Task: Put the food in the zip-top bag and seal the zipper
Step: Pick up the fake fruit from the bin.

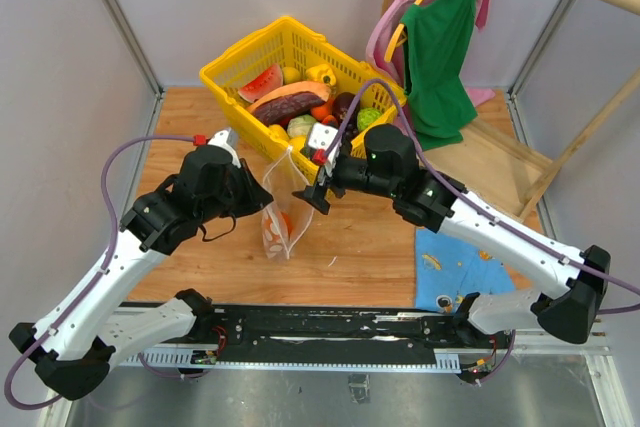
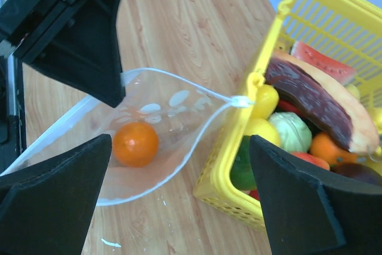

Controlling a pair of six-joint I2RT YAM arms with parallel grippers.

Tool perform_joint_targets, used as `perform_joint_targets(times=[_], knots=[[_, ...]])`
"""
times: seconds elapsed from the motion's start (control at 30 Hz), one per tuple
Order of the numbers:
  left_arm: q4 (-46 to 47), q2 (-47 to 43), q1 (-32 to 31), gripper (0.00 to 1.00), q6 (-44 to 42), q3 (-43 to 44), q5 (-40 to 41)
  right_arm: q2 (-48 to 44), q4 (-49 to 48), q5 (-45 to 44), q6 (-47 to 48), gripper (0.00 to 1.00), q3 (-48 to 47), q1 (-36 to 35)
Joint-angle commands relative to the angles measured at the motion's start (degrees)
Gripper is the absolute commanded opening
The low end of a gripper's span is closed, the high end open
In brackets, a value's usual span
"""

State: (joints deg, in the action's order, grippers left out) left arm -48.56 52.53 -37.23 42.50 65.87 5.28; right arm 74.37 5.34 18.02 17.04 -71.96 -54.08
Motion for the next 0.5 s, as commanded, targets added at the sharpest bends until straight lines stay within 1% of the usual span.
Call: perform_joint_targets(times=[0.0,0.1,0.23,0.47], knots=[[-1.37,-0.06,0.14,0.0,1.25,1.45,6.83,0.81,7.38,-7.36,-5.45,0.99,-5.72,2.15],[-3.6,0.62,0.14,0.0,2.23,2.58,9.75,3.93,11.96,-8.95,-7.42,0.99,-12.02,4.47],[-6.34,0.99,0.14,0.0,3.05,4.81,13.48,9.34,17.59,-13.36,-8.51,0.99,-19.51,7.82],[-9.39,1.83,0.14,0.0,3.09,7.35,18.43,19.44,23.01,-14.03,-13.62,0.97,-28.79,13.91]])
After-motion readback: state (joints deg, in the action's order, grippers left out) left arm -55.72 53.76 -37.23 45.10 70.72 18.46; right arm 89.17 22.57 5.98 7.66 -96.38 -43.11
